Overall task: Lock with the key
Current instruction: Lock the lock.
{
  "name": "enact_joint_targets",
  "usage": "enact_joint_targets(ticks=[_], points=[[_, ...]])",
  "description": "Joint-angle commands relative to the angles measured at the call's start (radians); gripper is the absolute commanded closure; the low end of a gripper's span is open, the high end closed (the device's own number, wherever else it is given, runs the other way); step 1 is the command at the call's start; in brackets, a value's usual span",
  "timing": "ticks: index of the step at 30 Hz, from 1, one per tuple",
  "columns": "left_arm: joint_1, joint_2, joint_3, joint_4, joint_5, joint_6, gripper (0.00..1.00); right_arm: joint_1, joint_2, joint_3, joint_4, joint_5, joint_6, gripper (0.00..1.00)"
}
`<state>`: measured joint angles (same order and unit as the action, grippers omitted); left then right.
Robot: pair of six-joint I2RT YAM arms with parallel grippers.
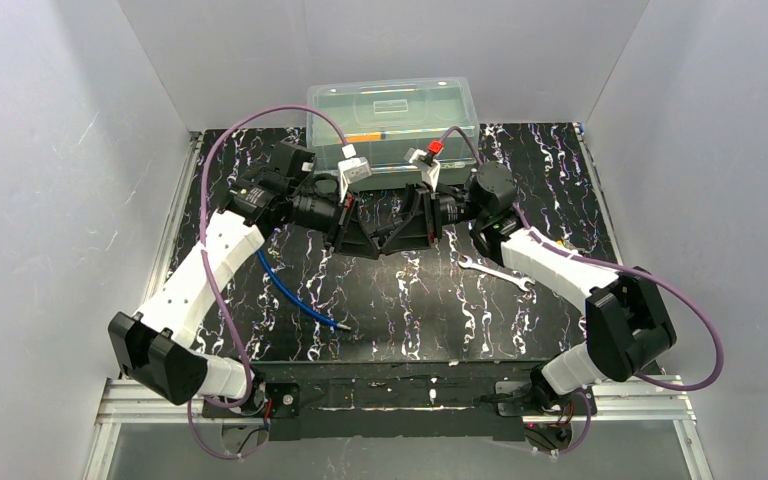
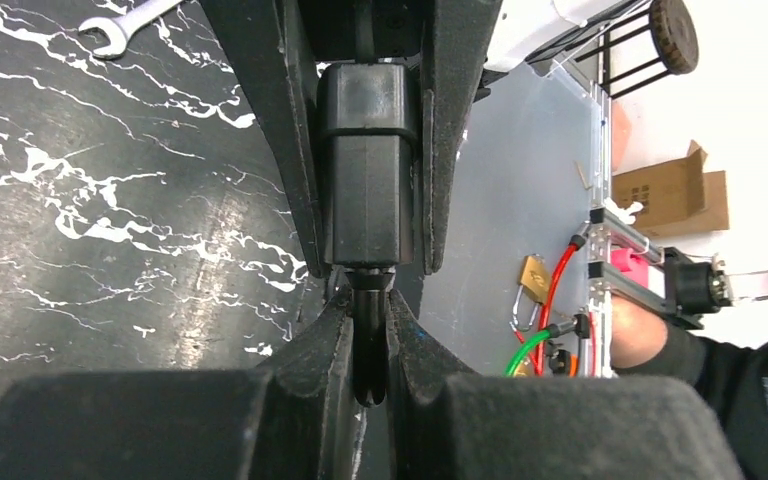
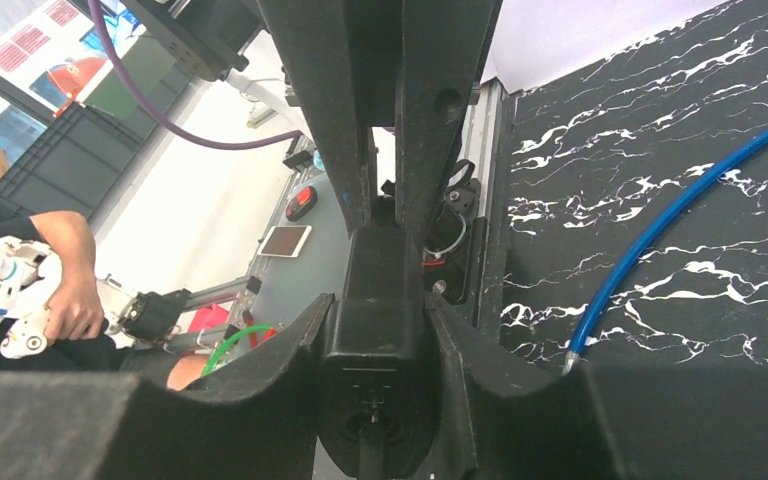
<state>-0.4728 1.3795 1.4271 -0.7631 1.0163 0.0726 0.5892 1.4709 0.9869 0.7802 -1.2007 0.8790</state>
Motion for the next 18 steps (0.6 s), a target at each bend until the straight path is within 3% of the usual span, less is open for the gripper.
enact_joint_targets(ticks=[1,3,5,9,12,17,18], points=[[0.031,-0.060,-0.025,0.010,-0.040,0.131,1.00,-0.014,-0.070,0.072,-0.026,-0.066,-0.004,0.51],[0.031,-0.051,-0.022,-0.018,-0.015,0.153,1.00,-0.023,-0.073,0.083,-0.033,-0.067,-0.005,0.33],[0.031,-0.043,-0.016,-0.047,0.009,0.175,1.00,-0.034,-0.078,0.092,-0.052,-0.075,-0.018,0.26],[0.031,-0.045,-0.014,-0.086,0.042,0.222,1.00,-0.068,-0.101,0.106,-0.159,-0.103,-0.095,0.26],[0.031,-0.060,-0.029,-0.093,0.048,0.245,1.00,-0.089,-0.117,0.126,-0.333,-0.114,-0.237,0.28],[0.031,-0.066,-0.037,-0.111,0.058,0.256,1.00,-0.103,-0.117,0.254,-0.916,-0.086,-0.677,0.29],[0.031,-0.066,-0.038,-0.112,0.062,0.254,1.00,-0.103,-0.117,0.270,-0.971,-0.077,-0.730,0.30]])
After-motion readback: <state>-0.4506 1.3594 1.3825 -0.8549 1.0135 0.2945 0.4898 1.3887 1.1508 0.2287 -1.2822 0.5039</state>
